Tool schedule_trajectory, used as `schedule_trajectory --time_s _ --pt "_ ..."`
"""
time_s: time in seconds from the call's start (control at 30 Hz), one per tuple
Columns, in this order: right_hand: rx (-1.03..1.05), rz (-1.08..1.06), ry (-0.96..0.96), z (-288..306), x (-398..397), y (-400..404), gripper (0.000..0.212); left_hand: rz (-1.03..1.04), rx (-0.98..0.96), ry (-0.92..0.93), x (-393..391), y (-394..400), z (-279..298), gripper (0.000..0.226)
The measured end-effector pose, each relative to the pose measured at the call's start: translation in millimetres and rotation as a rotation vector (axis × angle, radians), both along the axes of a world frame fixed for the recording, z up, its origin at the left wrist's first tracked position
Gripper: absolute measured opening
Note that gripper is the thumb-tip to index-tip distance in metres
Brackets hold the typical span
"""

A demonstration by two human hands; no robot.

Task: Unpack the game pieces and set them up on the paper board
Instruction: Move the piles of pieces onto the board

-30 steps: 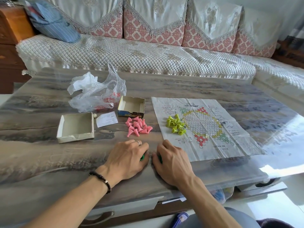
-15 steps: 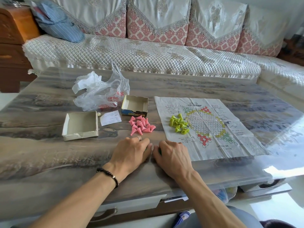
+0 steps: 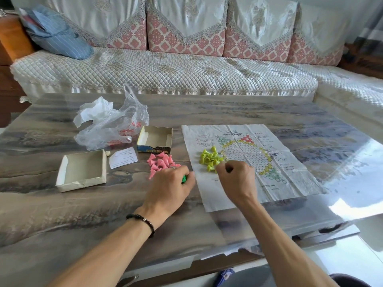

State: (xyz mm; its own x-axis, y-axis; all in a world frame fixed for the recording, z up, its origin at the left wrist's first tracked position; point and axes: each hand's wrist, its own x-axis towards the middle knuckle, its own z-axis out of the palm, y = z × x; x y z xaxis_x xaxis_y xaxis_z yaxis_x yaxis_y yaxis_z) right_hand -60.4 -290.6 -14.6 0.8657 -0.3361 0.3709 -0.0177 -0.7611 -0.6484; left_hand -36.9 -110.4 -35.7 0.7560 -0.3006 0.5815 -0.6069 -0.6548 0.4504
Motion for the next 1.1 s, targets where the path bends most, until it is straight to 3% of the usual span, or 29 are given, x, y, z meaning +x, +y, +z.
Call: schedule_trajectory --time_s 0.23,0.47,0.67,0.8,0.9,1.1 --pt "0.038 -0.186 0.056 11.8 4.4 -111.7 0.047 -0.185 -0.054 0.103 10.7 -116.2 17.0 0.037" --pt "0.070 -0.210 0.253 2.7 27.7 -203.0 0.037 -0.258 0.092 0.106 23.2 -226.9 6.3 0.032" --pt "0.080 -0.183 0.319 -11.9 36.2 -218.6 0.038 -0.252 0.261 0.043 27.8 -258.2 -13.1 0.026" --pt "0.079 -0.177 0.346 -17.0 40.8 -218.9 0.039 -0.229 0.247 -0.067 23.3 -254.2 -19.1 0.029" --pt "0.054 -0.153 0.360 -13.2 41.0 -215.7 0.042 -0.263 0.214 0.050 21.4 -247.1 -16.9 0.041" --pt "0.130 -0.084 0.409 2.1 34.5 -211.6 0.049 -0.391 0.261 0.300 21.8 -219.9 -2.5 0.086"
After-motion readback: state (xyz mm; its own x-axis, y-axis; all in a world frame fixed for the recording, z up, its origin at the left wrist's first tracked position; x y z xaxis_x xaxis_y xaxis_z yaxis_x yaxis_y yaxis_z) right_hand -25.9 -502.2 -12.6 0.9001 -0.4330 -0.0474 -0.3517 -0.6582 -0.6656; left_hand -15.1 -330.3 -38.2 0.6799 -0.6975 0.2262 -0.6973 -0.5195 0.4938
